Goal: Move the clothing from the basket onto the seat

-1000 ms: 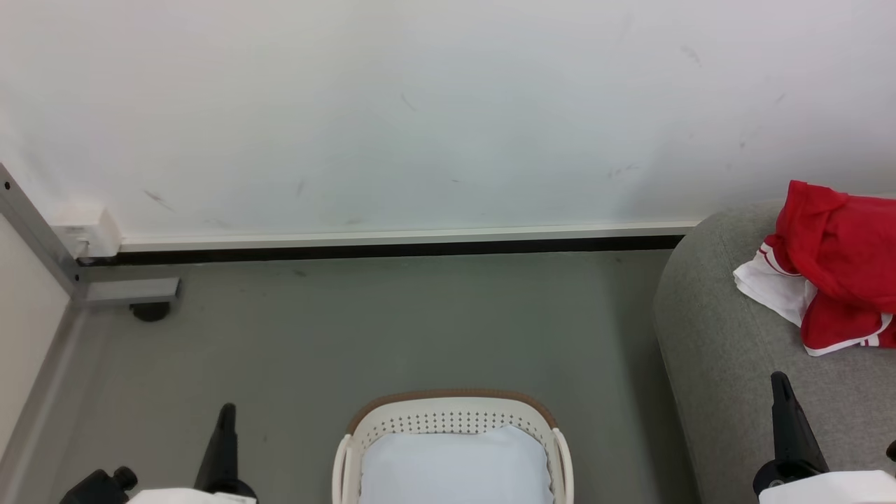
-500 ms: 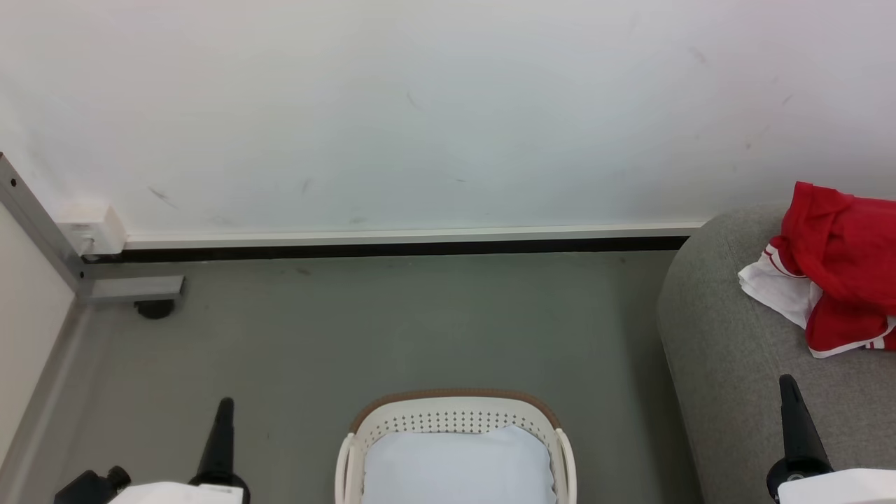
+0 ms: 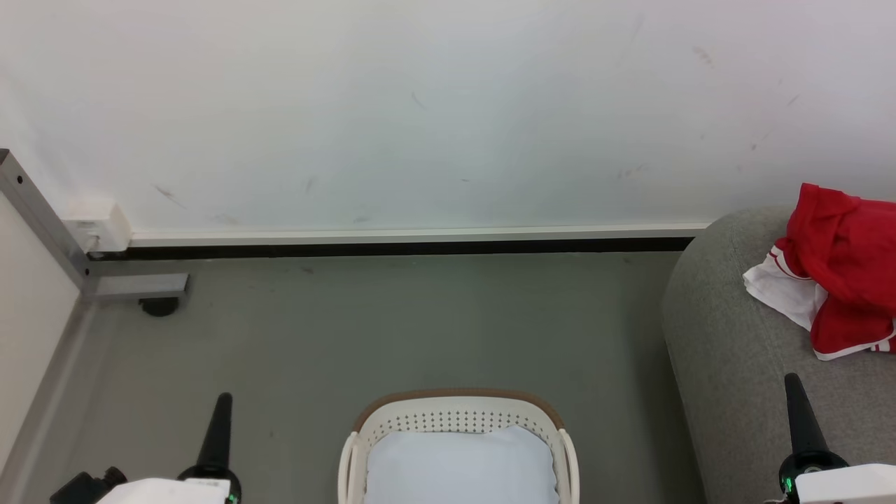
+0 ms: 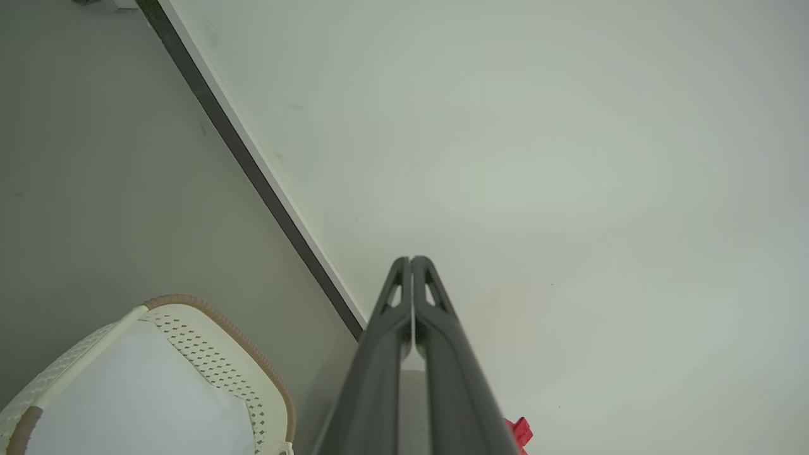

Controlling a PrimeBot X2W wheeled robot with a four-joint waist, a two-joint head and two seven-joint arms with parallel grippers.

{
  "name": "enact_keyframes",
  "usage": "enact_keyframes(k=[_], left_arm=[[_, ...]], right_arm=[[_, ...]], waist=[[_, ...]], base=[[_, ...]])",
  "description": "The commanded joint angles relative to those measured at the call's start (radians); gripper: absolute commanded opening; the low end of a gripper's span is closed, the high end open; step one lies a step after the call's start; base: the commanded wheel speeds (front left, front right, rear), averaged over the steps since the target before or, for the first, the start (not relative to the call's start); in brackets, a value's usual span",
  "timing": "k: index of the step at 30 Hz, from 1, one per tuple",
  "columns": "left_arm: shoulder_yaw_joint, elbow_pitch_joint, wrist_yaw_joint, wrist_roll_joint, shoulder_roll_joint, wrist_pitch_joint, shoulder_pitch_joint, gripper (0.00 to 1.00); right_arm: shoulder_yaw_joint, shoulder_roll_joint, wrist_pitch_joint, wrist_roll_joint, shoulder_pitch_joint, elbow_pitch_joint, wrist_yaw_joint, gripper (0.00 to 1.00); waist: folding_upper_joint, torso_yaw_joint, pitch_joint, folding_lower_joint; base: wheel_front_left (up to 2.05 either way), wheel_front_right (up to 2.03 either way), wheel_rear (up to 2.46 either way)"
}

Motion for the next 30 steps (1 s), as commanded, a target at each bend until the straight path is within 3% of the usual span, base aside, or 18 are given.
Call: enact_keyframes(k=[1, 30], left_arm=[[0.006, -0.010, -0.005, -0.022, 0.009, 0.009, -0.016, 0.00], [0.021, -0.007, -0.007, -0.252, 0.010, 0.072, -0.030, 0.00]], right_arm=[[-0.006, -0.008, 0.004, 0.023, -0.018, -0.004, -0.001, 0.00], [-0.041, -0.001, 0.070, 0.255, -0.028, 0.015, -0.002, 0.00]], waist=[[0.0000, 0.001, 0.000, -0.0001], [0.0000, 0.017, 0.001, -0.0001]], base=[[0.00, 0.00, 0.00], [0.00, 0.00, 0.00]])
